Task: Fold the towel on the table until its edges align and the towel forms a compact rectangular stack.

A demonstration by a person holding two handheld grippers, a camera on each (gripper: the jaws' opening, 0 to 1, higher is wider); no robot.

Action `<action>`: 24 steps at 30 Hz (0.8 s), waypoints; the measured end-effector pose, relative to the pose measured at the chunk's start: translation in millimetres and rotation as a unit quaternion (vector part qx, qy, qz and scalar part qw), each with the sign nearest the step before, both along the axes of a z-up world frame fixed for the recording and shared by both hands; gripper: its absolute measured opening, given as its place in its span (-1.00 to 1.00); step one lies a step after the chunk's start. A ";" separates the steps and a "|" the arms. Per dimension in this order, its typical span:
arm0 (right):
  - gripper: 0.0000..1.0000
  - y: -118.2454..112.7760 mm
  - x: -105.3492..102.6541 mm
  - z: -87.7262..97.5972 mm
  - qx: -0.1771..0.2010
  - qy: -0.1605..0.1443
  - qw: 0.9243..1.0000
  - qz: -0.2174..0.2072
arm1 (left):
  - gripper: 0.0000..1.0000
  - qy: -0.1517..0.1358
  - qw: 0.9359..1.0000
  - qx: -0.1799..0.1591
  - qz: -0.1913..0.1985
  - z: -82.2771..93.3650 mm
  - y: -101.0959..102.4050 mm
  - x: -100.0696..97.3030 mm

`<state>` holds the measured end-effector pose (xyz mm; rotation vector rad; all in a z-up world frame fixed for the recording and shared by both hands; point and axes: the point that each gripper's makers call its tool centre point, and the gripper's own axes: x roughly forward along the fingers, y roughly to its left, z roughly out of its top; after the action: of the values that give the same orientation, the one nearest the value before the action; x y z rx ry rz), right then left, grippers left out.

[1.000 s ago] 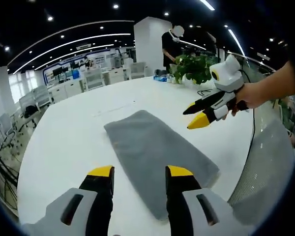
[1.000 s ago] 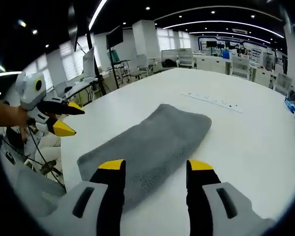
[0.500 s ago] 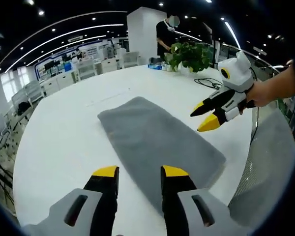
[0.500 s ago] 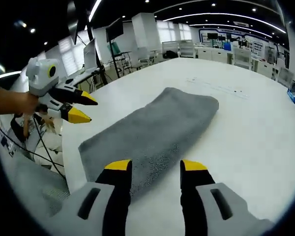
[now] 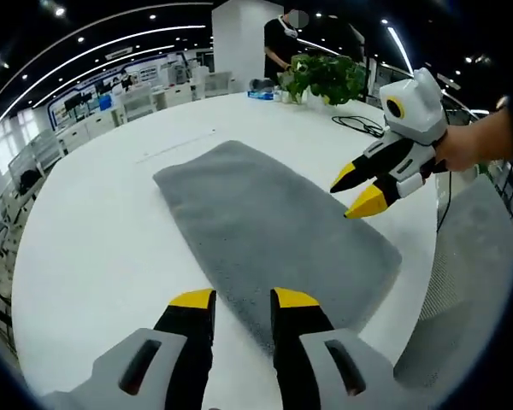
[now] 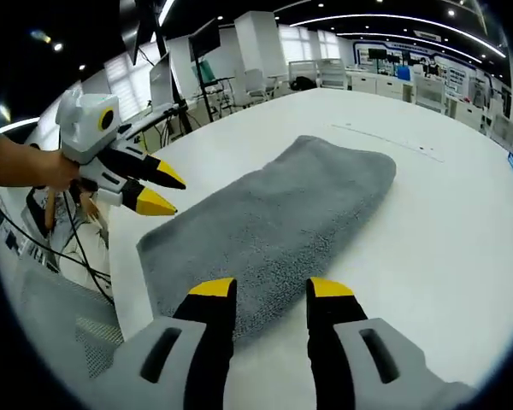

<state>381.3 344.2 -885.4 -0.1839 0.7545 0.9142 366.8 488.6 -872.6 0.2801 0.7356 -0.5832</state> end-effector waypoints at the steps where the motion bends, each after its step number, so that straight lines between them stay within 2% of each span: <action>1: -0.37 -1.5 -0.8 -2.8 -0.018 -0.006 1.000 0.013 | -0.50 0.011 1.000 0.002 0.002 -5.1 0.7 -0.9; 7: -0.39 4.1 -0.6 -10.6 -0.026 -0.005 0.999 0.019 | -0.52 0.028 1.000 0.009 -0.001 -17.9 2.7 -2.9; 10: -0.43 -0.4 0.5 -18.9 -0.053 -0.009 0.998 0.026 | -0.54 0.036 0.999 0.008 -0.003 -21.8 1.6 -4.2; 13: -0.45 0.8 0.2 -21.0 -0.055 -0.010 0.998 0.027 | -0.57 0.050 0.999 0.013 -0.009 -29.5 0.9 -7.0; 14: -0.45 -1.2 0.4 -22.5 -0.069 -0.017 0.997 0.035 | -0.60 0.054 0.998 0.014 -0.012 -31.7 -0.3 -8.3; 15: -0.46 -2.0 0.4 -24.0 -0.093 -0.040 0.993 0.065 | -0.63 0.055 0.998 0.014 -0.015 -32.5 -1.5 -9.0; 16: -0.46 -1.2 0.1 -25.1 -0.100 -0.050 0.991 0.075 | -0.67 0.057 0.998 0.014 -0.022 -33.7 -4.0 -10.3; 20: -0.48 -3.1 1.8 -26.9 -0.094 -0.033 0.993 0.059 | -0.74 0.056 0.998 0.025 -0.032 -35.5 -8.2 -11.1; 24: -0.52 -7.6 2.6 -30.2 -0.108 -0.041 0.990 0.080 | -0.75 0.065 0.998 0.014 -0.024 -36.8 -10.8 -10.7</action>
<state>383.9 336.6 -915.6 -0.4755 0.7697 0.9697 356.1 477.8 -909.3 0.2881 0.8640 -0.6413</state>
